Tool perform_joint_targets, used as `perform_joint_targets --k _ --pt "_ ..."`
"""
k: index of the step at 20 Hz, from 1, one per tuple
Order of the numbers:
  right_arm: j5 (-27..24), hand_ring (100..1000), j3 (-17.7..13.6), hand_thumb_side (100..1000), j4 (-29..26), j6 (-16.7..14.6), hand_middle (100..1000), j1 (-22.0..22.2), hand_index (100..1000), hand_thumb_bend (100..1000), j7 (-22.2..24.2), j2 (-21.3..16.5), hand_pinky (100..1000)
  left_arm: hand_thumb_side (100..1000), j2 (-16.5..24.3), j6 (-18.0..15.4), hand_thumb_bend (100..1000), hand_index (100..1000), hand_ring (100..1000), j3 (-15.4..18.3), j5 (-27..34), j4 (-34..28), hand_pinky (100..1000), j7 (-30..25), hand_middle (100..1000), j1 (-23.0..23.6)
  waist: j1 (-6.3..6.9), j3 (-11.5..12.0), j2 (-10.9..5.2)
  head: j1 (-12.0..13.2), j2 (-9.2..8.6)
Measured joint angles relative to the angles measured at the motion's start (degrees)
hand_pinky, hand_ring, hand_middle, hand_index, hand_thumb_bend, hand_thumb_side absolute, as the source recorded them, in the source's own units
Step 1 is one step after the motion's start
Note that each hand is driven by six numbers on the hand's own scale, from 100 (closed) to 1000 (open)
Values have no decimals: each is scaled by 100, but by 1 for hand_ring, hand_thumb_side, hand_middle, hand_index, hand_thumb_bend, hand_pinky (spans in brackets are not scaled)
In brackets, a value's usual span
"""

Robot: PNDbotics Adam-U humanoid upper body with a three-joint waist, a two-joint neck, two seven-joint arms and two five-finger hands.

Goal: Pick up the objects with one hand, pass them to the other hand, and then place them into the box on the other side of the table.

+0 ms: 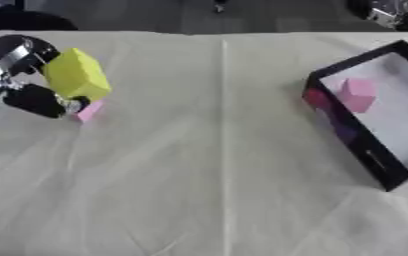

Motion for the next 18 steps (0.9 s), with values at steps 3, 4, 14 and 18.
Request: perform_joint_targets --k 3,4,14,18 --pt "10 731 213 172 -149 60 901 -356 886 469 332 175 845 117 -261 -216 100 455 689 0 -90 104 815 57 593 -45 -40 -17 -10 -50 0" --pt "27 735 285 174 -185 82 903 -466 888 478 448 242 846 120 -329 -281 100 454 686 -2 -106 141 815 81 591 -63 -46 -18 -11 -70 0" --pt "601 762 990 215 -301 79 906 -1280 893 547 1696 858 855 121 -883 -900 100 439 655 -71 -273 419 802 526 580 -95 -136 -22 -34 -231 1" --pt "887 774 1266 252 -284 -58 909 -1533 899 543 2166 1059 858 119 -1051 -1181 100 431 644 -78 -330 521 808 744 570 -95 -159 -28 -62 -317 1"
